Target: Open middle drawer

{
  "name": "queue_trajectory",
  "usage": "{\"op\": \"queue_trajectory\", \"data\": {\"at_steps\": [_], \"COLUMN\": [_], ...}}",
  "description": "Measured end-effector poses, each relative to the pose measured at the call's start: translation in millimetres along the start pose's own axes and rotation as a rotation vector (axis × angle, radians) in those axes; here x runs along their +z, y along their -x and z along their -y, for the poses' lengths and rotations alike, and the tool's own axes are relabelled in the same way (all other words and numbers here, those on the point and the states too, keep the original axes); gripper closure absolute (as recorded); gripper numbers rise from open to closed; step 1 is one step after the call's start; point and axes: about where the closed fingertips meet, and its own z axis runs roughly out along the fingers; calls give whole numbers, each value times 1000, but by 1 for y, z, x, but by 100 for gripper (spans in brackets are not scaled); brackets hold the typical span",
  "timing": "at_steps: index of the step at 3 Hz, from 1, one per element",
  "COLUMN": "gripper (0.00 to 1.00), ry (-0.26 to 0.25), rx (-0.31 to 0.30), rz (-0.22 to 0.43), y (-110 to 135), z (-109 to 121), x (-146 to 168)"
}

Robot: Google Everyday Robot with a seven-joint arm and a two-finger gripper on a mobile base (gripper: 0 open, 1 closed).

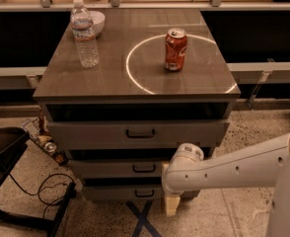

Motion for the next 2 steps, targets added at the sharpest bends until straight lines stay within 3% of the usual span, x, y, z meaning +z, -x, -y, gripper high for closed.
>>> {"op": "queue_trajectory", "data": {"at_steps": [2], "gripper": [0], "ry": [34], "rx": [-63], "rz": [97], "y": [29], "z": [-6], "x": [33]}}
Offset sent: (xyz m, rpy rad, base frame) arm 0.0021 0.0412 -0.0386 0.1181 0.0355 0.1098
